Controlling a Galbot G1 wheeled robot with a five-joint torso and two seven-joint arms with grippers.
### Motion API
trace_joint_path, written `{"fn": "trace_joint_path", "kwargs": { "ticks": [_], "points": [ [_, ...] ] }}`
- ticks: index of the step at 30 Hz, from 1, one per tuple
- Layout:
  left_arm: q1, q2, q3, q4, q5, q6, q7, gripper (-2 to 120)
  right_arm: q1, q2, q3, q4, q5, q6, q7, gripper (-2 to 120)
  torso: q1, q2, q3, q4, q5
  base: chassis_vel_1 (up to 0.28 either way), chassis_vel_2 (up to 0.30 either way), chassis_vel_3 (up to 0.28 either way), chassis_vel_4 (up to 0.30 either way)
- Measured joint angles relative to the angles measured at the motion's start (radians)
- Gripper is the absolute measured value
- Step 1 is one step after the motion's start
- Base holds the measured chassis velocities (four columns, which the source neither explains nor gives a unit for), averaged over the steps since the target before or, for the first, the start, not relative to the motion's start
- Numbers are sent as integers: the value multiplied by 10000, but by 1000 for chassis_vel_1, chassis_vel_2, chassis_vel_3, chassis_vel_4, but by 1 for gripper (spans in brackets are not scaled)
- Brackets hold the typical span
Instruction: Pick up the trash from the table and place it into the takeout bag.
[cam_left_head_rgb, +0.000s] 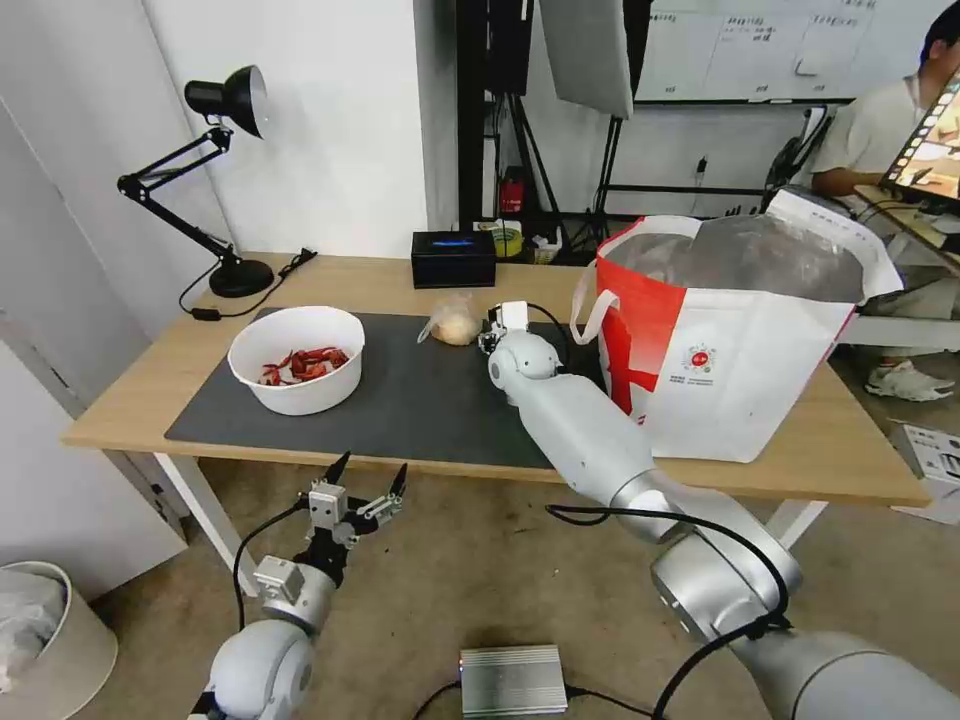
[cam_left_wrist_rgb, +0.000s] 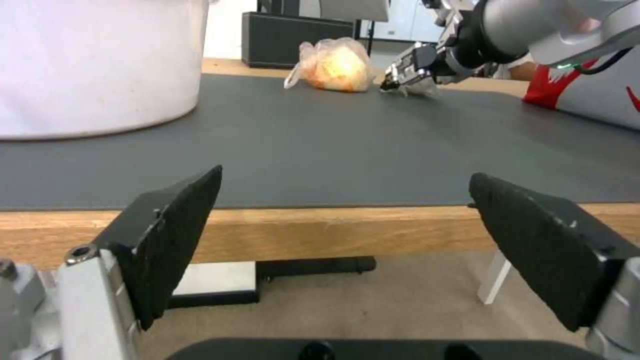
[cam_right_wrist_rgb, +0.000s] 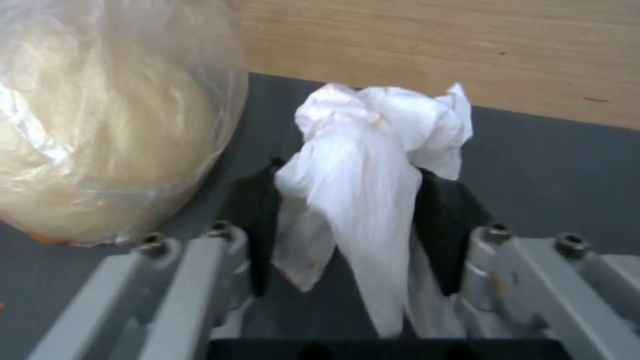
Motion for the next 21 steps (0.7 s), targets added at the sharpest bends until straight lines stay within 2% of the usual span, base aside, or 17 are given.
{"fn": "trace_joint_path", "kwargs": {
  "ticks": [1,2,4,5,8,9,11,17,21],
  "points": [
    [2,-8,6,-6,1,-6,-1,100,-9,-12,-7,40,59,-18,61,37,0,0,0,-3,-3,0,0,0,0],
    [2,-8,6,-6,1,-6,-1,100,-9,-12,-7,40,59,-18,61,37,0,0,0,-3,-3,0,0,0,0],
    [5,-25,21,-17,10,-23,-2,100,-18,-30,-19,90,149,-56,145,28,0,0,1,-6,-2,0,0,0,0],
    [5,-25,21,-17,10,-23,-2,100,-18,-30,-19,90,149,-56,145,28,0,0,1,-6,-2,0,0,0,0],
    [15,-44,32,-38,29,-32,-3,100,-55,-49,-19,155,182,-73,239,13,1,-1,1,-7,-3,0,0,0,0],
    [15,-44,32,-38,29,-32,-3,100,-55,-49,-19,155,182,-73,239,13,1,-1,1,-7,-3,0,0,0,0],
    [13,-48,44,-38,31,-43,-6,100,-114,-112,-18,313,209,-82,323,3,2,-3,2,-10,-3,0,0,0,0],
    [-18,-54,98,-38,33,-63,-8,100,-278,-348,-45,897,263,-107,447,0,4,-4,5,-16,-3,0,0,0,0],
    [-42,-45,118,-38,33,-64,-16,100,-527,-711,-145,1828,343,-105,488,0,4,-3,4,-8,-3,0,0,0,0]
  ]
}}
